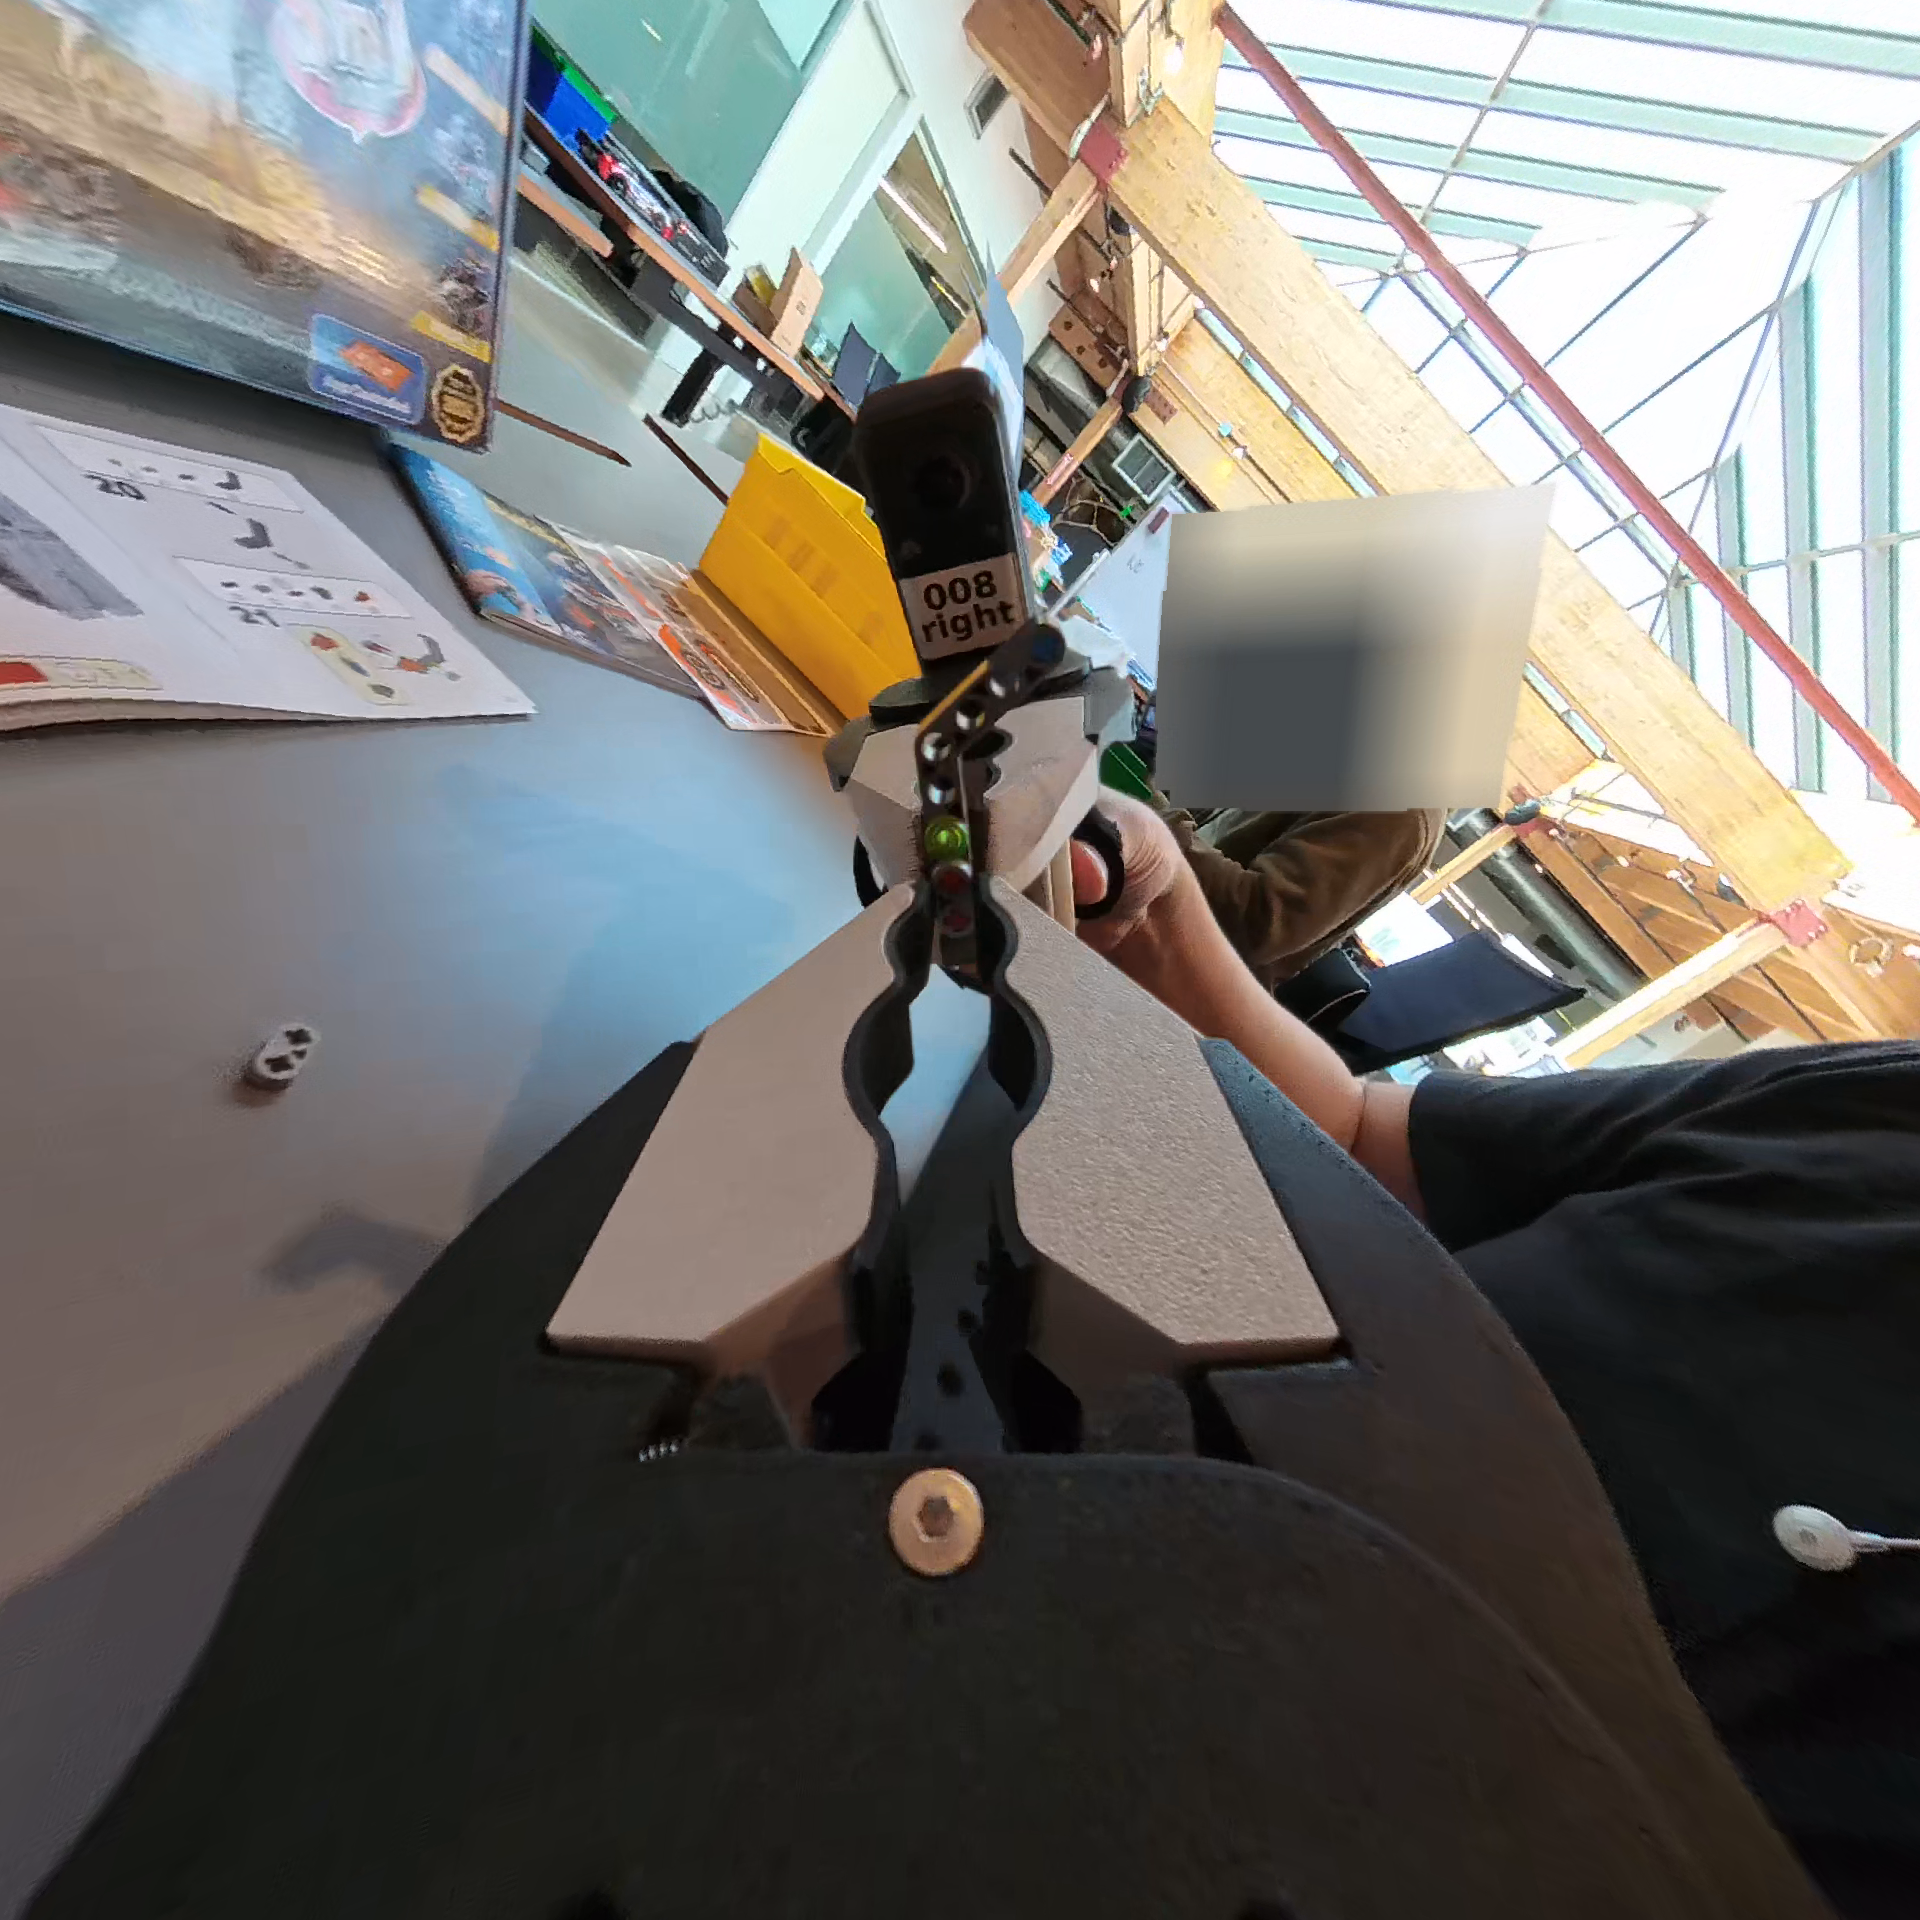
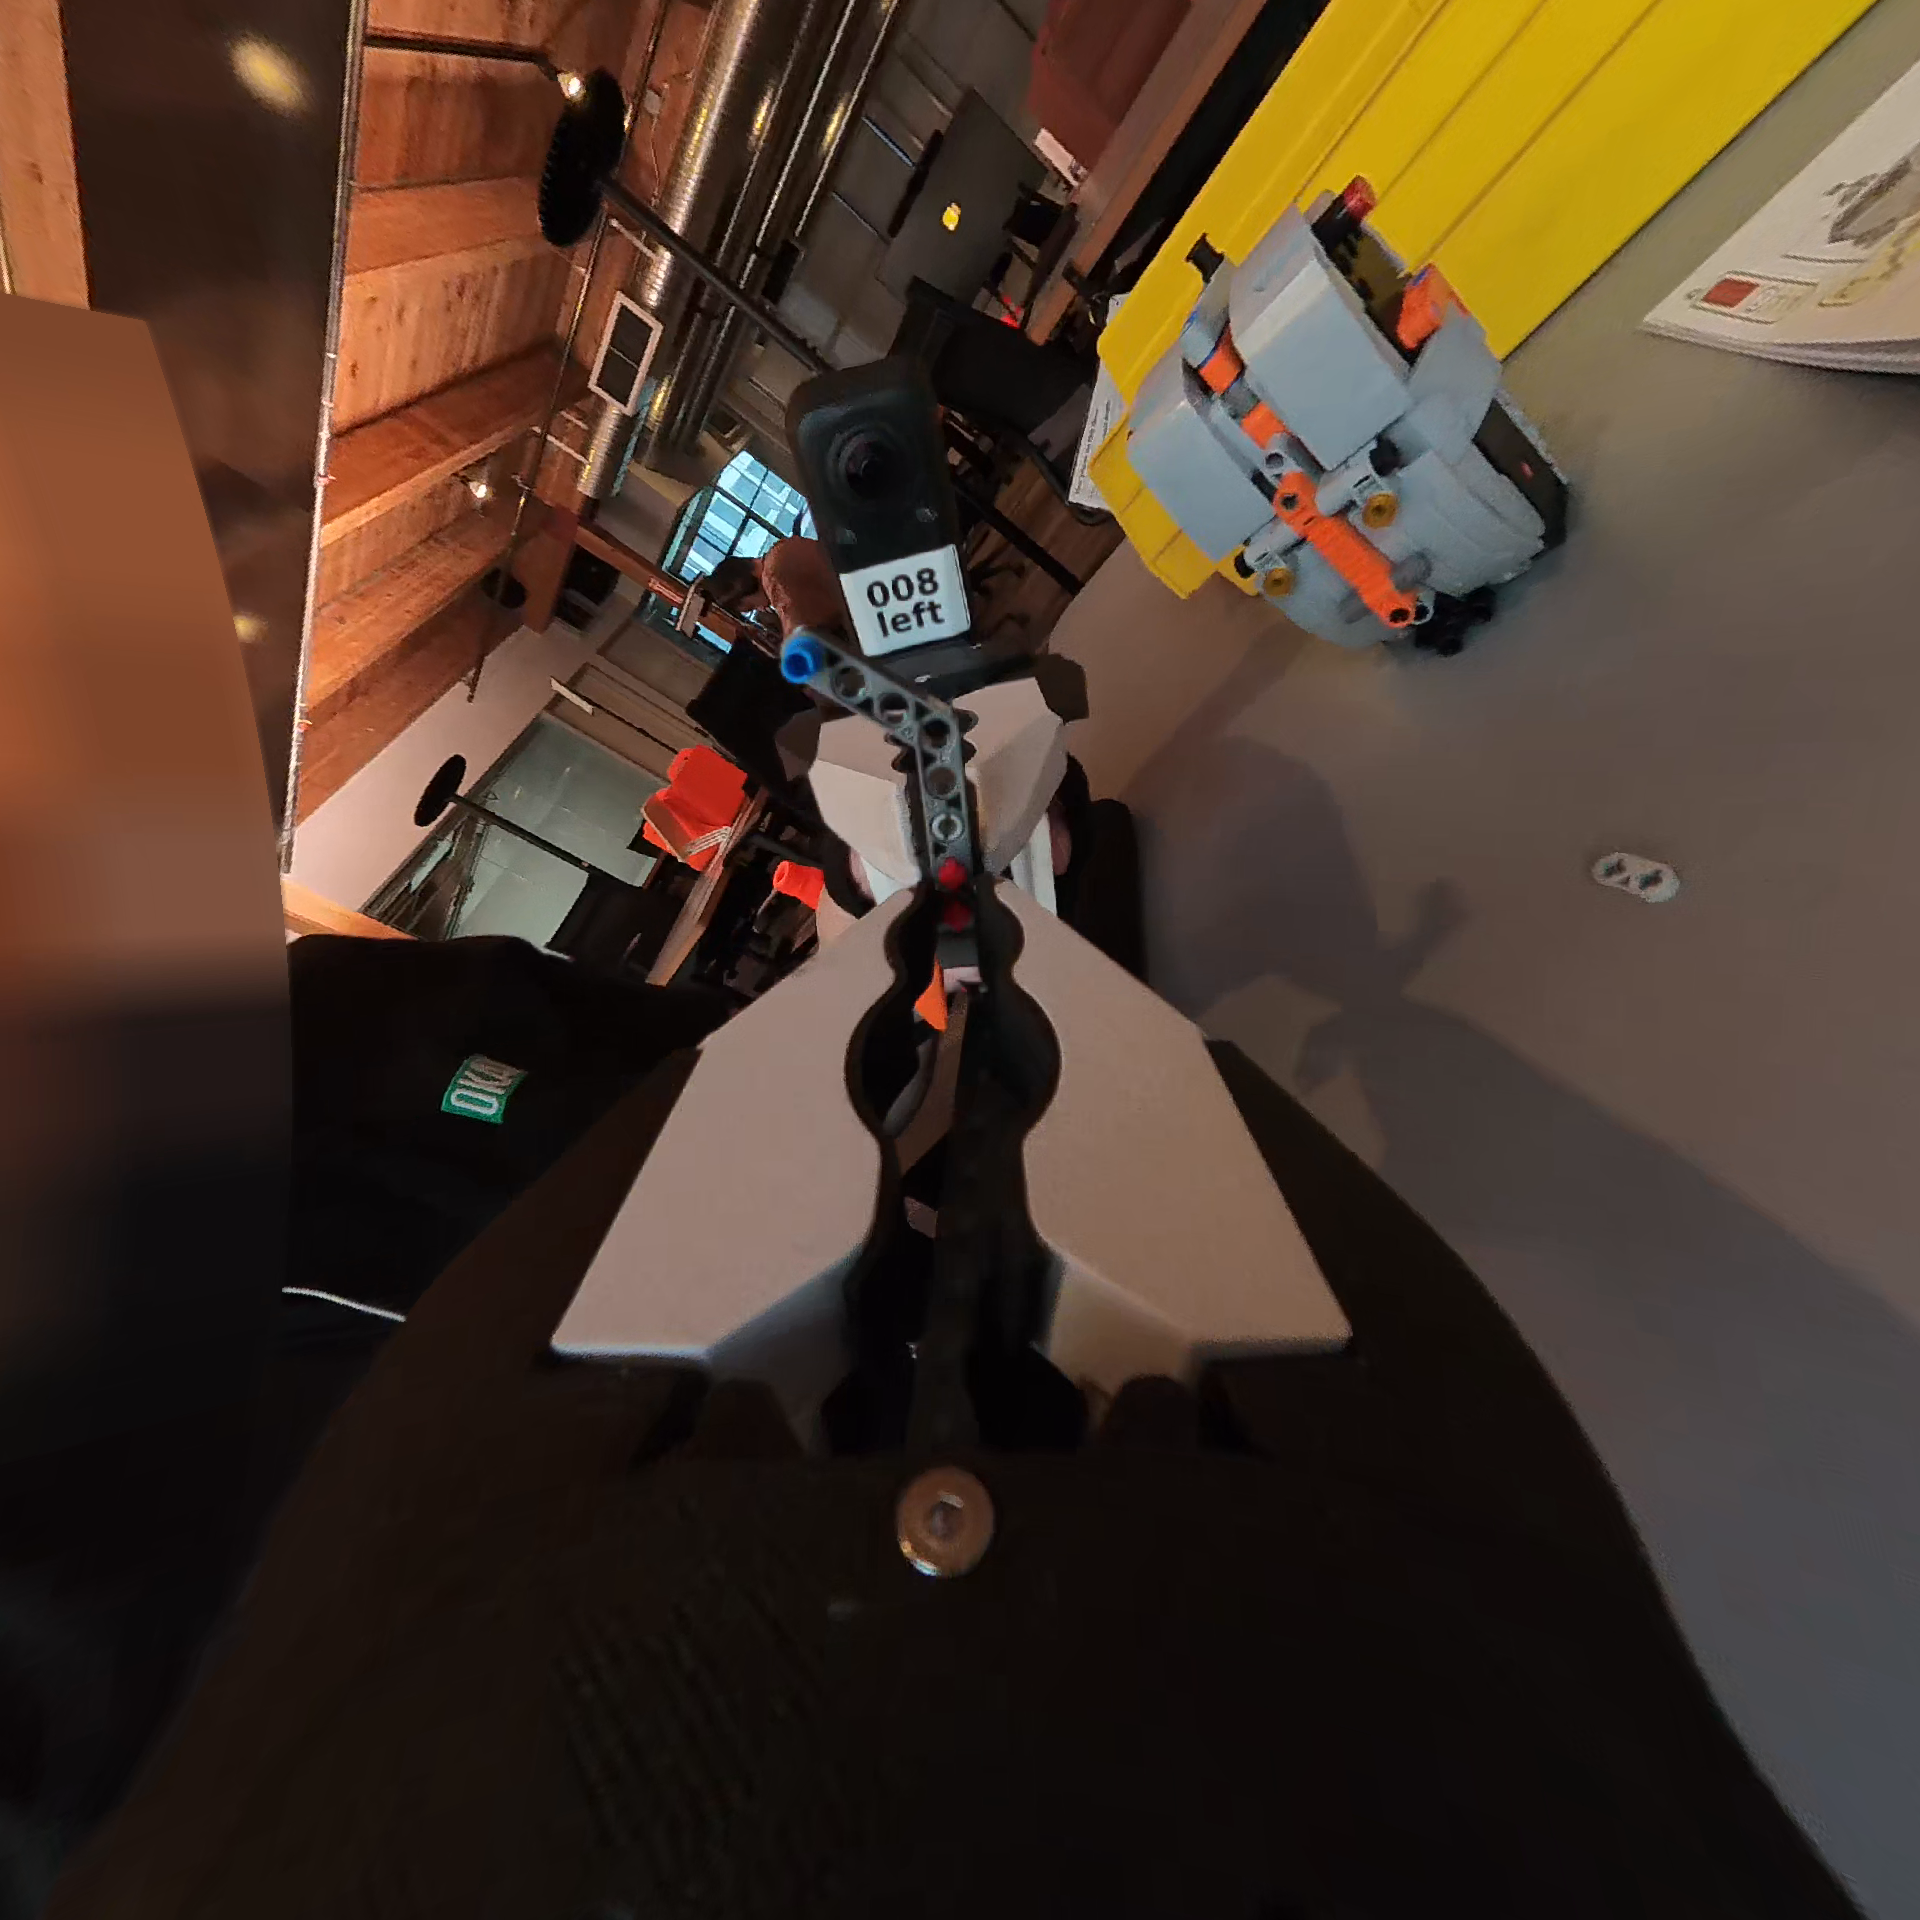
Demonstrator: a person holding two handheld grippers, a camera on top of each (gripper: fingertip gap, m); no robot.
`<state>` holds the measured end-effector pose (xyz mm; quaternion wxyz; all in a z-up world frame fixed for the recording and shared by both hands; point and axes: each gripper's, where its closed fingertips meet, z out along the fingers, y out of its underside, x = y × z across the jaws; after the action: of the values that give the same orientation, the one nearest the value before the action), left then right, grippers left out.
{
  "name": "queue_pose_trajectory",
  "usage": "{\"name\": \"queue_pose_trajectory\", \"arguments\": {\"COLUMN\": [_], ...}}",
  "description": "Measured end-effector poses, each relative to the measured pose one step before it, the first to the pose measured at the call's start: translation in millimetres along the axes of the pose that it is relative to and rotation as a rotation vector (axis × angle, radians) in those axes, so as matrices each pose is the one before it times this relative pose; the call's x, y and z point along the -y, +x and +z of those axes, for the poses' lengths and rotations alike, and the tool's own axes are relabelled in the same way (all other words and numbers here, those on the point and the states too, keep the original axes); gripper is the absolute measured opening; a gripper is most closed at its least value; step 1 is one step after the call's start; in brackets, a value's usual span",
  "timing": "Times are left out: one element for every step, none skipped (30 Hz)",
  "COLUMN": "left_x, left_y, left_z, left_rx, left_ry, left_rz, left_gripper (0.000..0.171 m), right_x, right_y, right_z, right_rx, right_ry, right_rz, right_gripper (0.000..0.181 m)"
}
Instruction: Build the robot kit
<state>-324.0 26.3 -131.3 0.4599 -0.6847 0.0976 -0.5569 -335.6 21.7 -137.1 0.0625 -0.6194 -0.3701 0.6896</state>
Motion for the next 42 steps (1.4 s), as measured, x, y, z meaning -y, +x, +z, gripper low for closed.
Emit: {"name": "queue_pose_trajectory", "arguments": {"left_x": [1.49, 1.54, 1.2, 0.74, 0.69, -0.25, -0.95, -1.3, -1.35, -1.43, -1.34, -1.79, -1.72, -1.33, -1.08, 0.14, 0.66, 0.48, 0.28, 0.29, 0.15, 0.16, 0.15, -0.04, -0.77, -0.93, 0.61, 1.08, 1.31, 0.67, 0.21, -0.03, -0.9, -0.59, 0.06, 0.85, 1.1, 0.48, 0.26, 0.24, 0.13, 0.15], "left_y": [-2.29, -2.13, -2.88, -2.88, -2.0, -1.06, -1.57, -1.3, -1.28, -0.72, 0.02, 0.41, 0.45, 0.69, 0.53, 0.19, 0.63, 0.13, -0.84, -1.01, -1.33, -1.85, -1.14, 0.09, 0.05, -2.19, -0.96, 0.94, 1.59, 0.95, 0.57, 0.82, 0.4, 0.04, 0.25, 0.56, -0.22, -0.59, -0.38, -0.47, -0.81, -0.86], "left_z": [-2.27, -2.4, -2.5, -2.82, -3.01, -2.99, -2.71, -2.4, -1.92, -1.38, -0.86, -0.39, -0.22, -0.16, -0.29, -1.02, -1.83, -1.82, -1.92, -1.73, -1.22, -1.03, -0.67, -0.32, 0.6, 0.85, 0.46, 0.39, 0.21, -0.2, -0.15, 0.08, 0.18, -0.37, -0.96, -1.2, -1.48, -1.91, -2.29, -2.62, -2.73, -2.54], "left_rx": [-0.0016, -0.0068, -0.0039, -0.001, -0.0024, -0.0017, 0.0056, 0.0082, 0.0101, 0.0074, 0.0014, -0.001, -0.0008, -0.0018, -0.0003, 0.0009, -0.0046, -0.0024, 0.0038, 0.0036, 0.0051, 0.0068, 0.0029, -0.0037, -0.0003, 0.018, 0.0116, -0.0033, -0.0131, -0.0122, -0.0099, -0.0081, -0.0017, 0.0034, 0.0029, 0.0003, 0.0035, 0.0028, 0.0004, 0.0019, 0.006, 0.0082], "left_ry": [0.01736, 0.0139, 0.00947, 0.00621, 0.00596, -0.00036, -0.00519, -0.00712, -0.00806, -0.00731, -0.00888, -0.01161, -0.01095, -0.00812, -0.00548, 0.00247, 0.00554, 0.00505, 0.00444, 0.00378, 0.00258, 0.00073, 0.00238, 0.0015, -0.00283, -0.00609, 0.0047, 0.00662, 0.00482, -0.00025, -0.00536, -0.00663, -0.01224, -0.01093, -0.005, 0.00331, 0.00623, 0.00323, 0.00072, 0.00131, 0.00079, -0.00101], "left_rz": [-0.0163, -0.0309, -0.0332, -0.0261, -0.0184, -0.0115, -0.0061, -0.0005, -0.0011, -0.0025, -0.0053, -0.0059, -0.0031, 0.0013, 0.002, 0.0022, 0.0026, 0.0014, 0.0026, 0.0021, -0.0008, -0.0037, -0.0016, 0.0038, 0.0073, 0.0067, 0.0099, 0.0026, -0.006, -0.0086, -0.0055, 0.001, 0.0093, 0.0127, 0.0099, 0.0042, -0.0021, -0.0041, -0.0057, -0.004, -0.0013, 0.0008], "left_gripper": [0.005, 0.006, 0.006, 0.005, 0.005, 0.005, 0.005, 0.006, 0.006, 0.006, 0.006, 0.006, 0.006, 0.006, 0.006, 0.006, 0.006, 0.006, 0.006, 0.007, 0.014, 0.018, 0.018, 0.009, 0.006, 0.006, 0.006, 0.006, 0.006, 0.007, 0.006, 0.006, 0.006, 0.006, 0.006, 0.006, 0.006, 0.006, 0.005, 0.005, 0.005, 0.005], "right_x": [1.91, 2.07, 2.61, 3.38, 3.69, 4.5, 5.2, 1.98, -1.85, -3.71, -3.95, -2.66, -2.13, -1.22, 1.73, 0.69, 0.45, 0.28, -0.3, -1.2, -1.42, -1.01, -0.01, -0.1, 0.49, 1.46, 0.99, 1.41, 2.12, 3.07, 1.63, -0.22, -0.59, -0.33, -0.12, -0.07, 1.39, 1.16, -3.64, -11.54, -19.12, -18.89], "right_y": [1.38, 0.89, 0.0, 1.35, 1.67, 1.41, 1.44, 0.94, 1.59, 0.68, -1.74, -1.3, 1.3, 2.32, 0.38, -1.53, -0.89, 0.41, 0.84, 0.72, 1.07, 0.9, -0.13, 0.26, 2.27, 1.8, -0.09, -1.58, -1.89, -0.92, -0.18, -0.73, -0.43, -0.28, -1.3, -2.12, -1.45, 3.89, 14.74, 20.74, 20.02, 10.99], "right_z": [2.52, 2.16, 1.7, 0.74, -0.81, -1.86, -1.95, -0.53, 1.53, 3.57, 5.22, 5.77, 5.34, 4.16, 2.54, 2.31, 1.66, 1.55, 1.97, 2.08, 2.22, 2.14, 1.79, 1.17, -0.15, -1.07, -0.81, -0.56, -0.68, -1.11, -0.88, 0.44, 0.85, 0.51, -0.14, -2.02, -4.36, -6.67, -7.71, -5.95, -1.34, 4.06], "right_rx": [0.003, 0.0057, 0.0098, -0.0007, -0.0052, -0.0033, -0.0013, -0.0013, -0.0076, -0.0054, 0.0056, 0.005, -0.005, -0.0055, 0.0094, 0.0203, 0.0178, 0.0081, 0.0039, 0.0023, -0.0039, -0.0045, 0.0013, -0.0004, -0.0168, -0.0211, -0.0115, -0.0027, -0.0005, -0.0051, -0.0058, 0.0027, 0.0055, 0.0084, 0.0158, 0.0192, 0.013, -0.0182, -0.0852, -0.1169, -0.1041, -0.0496], "right_ry": [0.0047, 0.004, 0.0071, 0.01, 0.0096, 0.0122, 0.0146, -0.0061, -0.0295, -0.0387, -0.0374, -0.0257, -0.0217, -0.0149, 0.0049, 0.0057, 0.0059, 0.0069, 0.006, -0.0006, -0.0019, -0.0009, 0.0042, 0.001, 0.0007, 0.0056, -0.0009, -0.0006, 0.0014, 0.0045, -0.0042, -0.0129, -0.0096, -0.0077, -0.0086, -0.0166, -0.0135, -0.017, -0.0427, -0.0859, -0.1308, -0.1432], "right_rz": [-0.0036, -0.0025, 0.0005, 0.0029, -0.0065, -0.0123, -0.0124, -0.0153, -0.011, -0.0085, -0.0092, -0.0023, 0.0094, 0.0075, -0.004, 0.0094, 0.0146, 0.0143, 0.0109, 0.005, -0.0022, -0.003, -0.0016, 0.0005, -0.0108, -0.0255, -0.0286, -0.0211, -0.0173, -0.0123, -0.0063, -0.0017, 0.0038, 0.0068, -0.0016, -0.0267, -0.0527, -0.0959, -0.129, -0.1371, -0.0967, -0.0472], "right_gripper": [0.007, 0.009, 0.016, 0.026, 0.029, 0.029, 0.028, 0.028, 0.028, 0.028, 0.029, 0.029, 0.028, 0.02, 0.007, 0.007, 0.007, 0.007, 0.007, 0.008, 0.007, 0.007, 0.007, 0.007, 0.007, 0.008, 0.008, 0.008, 0.008, 0.008, 0.007, 0.008, 0.008, 0.008, 0.008, 0.013, 0.018, 0.018, 0.018, 0.016, 0.015, 0.015]}}
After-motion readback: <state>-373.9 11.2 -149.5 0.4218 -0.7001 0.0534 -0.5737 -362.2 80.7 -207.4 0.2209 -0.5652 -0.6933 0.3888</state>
